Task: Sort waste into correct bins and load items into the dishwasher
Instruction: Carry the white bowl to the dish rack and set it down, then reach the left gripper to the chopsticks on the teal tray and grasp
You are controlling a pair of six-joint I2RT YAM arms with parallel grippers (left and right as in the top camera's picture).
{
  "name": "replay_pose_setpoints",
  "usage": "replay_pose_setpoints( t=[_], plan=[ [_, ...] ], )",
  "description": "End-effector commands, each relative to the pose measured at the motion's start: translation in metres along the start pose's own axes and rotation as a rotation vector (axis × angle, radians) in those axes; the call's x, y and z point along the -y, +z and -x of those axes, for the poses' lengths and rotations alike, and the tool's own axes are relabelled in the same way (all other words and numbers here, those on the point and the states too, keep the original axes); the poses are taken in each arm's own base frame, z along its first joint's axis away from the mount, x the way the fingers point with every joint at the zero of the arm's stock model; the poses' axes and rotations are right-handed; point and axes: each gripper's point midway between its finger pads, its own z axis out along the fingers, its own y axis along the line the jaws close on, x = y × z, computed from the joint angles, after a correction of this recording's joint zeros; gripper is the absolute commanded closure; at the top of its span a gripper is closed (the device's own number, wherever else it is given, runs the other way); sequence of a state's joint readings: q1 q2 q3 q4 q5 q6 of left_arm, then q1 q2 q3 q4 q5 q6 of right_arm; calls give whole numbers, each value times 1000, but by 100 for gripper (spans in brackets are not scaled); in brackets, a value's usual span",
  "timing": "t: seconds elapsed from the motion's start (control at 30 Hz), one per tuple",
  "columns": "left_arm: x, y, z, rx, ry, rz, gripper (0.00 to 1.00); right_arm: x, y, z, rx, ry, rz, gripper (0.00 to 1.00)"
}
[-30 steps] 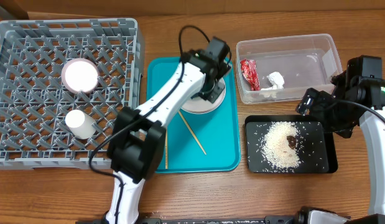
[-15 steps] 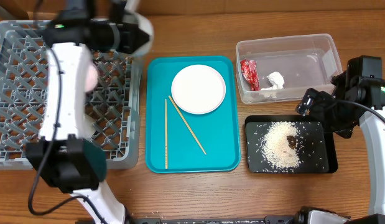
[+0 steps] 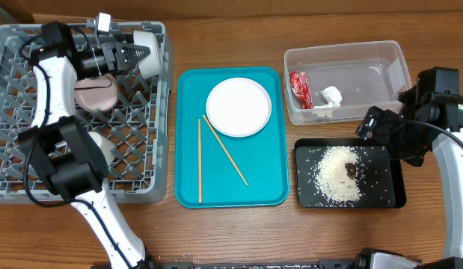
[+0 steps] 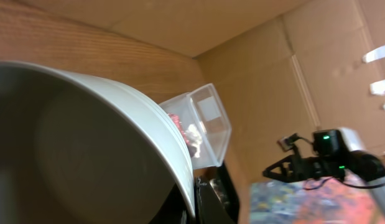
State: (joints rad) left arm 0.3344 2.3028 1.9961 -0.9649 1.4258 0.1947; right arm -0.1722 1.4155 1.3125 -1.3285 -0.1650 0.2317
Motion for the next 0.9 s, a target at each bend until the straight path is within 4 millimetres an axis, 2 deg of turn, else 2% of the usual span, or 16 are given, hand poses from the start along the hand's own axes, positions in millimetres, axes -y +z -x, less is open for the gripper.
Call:
replay_pose_setpoints(
  t=[0.0,0.1,0.13,0.17,0.27,0.3,0.33,0.37,0.4,0.43,0.53,0.63,0.87],
  plan=[
    [-8,-2,-4,27,-54,-106,94,1,-4,-1,13,-2,-4,0],
    [-25,-6,-7,34,-86,-99,88,1,-4,-2,10,-1,-5,0],
    [-31,-9,-8,38,-94,-87,82,1,-4,-2,9,-1,-5,0],
    [-37,-12,-8,40,-107,-64,71,1,-4,-2,9,-1,-5,0],
    [-55,-30,-11,52,-171,27,53,2,-4,-3,6,0,-6,0],
    [-58,-37,-11,60,-190,46,46,2,-4,-3,6,0,-6,0],
    [-60,-47,-11,75,-211,58,30,2,-4,-3,6,0,-6,0],
    [-61,-54,-11,86,-222,63,21,2,-4,-3,6,0,-6,0],
    [-61,-61,-10,98,-232,68,8,2,-4,-3,6,0,-6,0],
    [-60,-69,-9,111,-240,76,0,2,-4,-3,7,0,-6,0],
    [-49,-88,-4,144,-214,92,0,2,-4,-3,7,0,-6,0],
    [-25,-102,5,168,-149,112,0,2,-4,-3,7,0,-6,0],
    [42,-105,17,124,48,346,0,1,-4,-3,6,-1,-6,0]
  ],
)
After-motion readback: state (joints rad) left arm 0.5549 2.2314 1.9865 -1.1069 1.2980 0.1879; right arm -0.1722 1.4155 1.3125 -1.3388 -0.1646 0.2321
